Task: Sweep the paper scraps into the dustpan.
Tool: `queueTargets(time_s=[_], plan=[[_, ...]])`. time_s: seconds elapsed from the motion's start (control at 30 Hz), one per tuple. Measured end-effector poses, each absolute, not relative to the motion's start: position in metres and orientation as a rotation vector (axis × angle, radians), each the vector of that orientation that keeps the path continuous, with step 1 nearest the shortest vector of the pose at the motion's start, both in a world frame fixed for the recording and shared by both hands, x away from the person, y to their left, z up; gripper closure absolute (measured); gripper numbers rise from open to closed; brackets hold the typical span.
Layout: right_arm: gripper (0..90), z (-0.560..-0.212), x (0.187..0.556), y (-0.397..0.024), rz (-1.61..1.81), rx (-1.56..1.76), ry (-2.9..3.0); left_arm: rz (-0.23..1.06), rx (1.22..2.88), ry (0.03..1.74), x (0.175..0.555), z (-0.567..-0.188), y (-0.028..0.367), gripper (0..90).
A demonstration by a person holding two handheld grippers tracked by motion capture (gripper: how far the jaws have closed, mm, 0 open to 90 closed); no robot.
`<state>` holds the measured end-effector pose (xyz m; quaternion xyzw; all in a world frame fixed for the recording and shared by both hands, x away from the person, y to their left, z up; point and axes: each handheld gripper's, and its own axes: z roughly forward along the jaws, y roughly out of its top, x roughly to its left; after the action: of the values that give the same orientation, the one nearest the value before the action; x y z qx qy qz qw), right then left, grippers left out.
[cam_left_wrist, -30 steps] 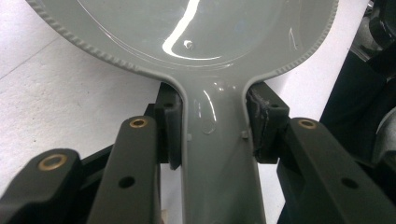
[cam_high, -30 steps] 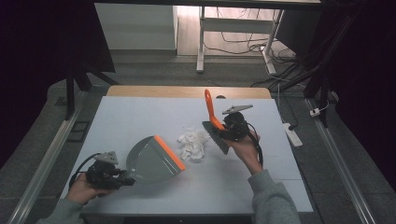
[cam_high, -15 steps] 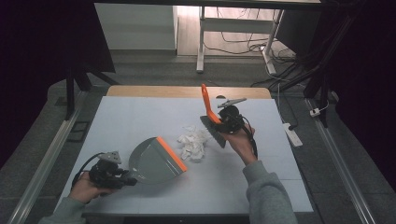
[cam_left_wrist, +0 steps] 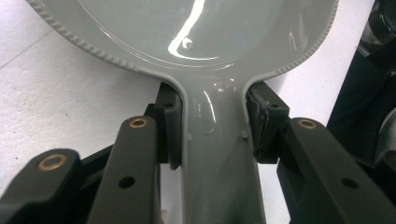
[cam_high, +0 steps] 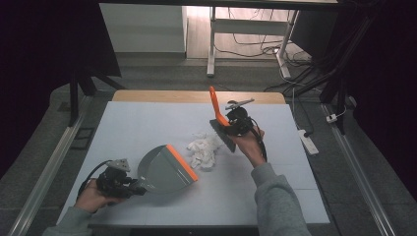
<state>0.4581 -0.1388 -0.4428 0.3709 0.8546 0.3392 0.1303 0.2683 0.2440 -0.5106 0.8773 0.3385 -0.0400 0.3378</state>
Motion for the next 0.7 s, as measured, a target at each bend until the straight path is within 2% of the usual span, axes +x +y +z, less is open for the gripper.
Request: queueTargets(time_s=[0.7], plan=[[70.4,-0.456,0.491,-0.115,0.930,1.077,2.495,-0.119,2.294,0.880,0.273,-0.514,0.243,61.5]])
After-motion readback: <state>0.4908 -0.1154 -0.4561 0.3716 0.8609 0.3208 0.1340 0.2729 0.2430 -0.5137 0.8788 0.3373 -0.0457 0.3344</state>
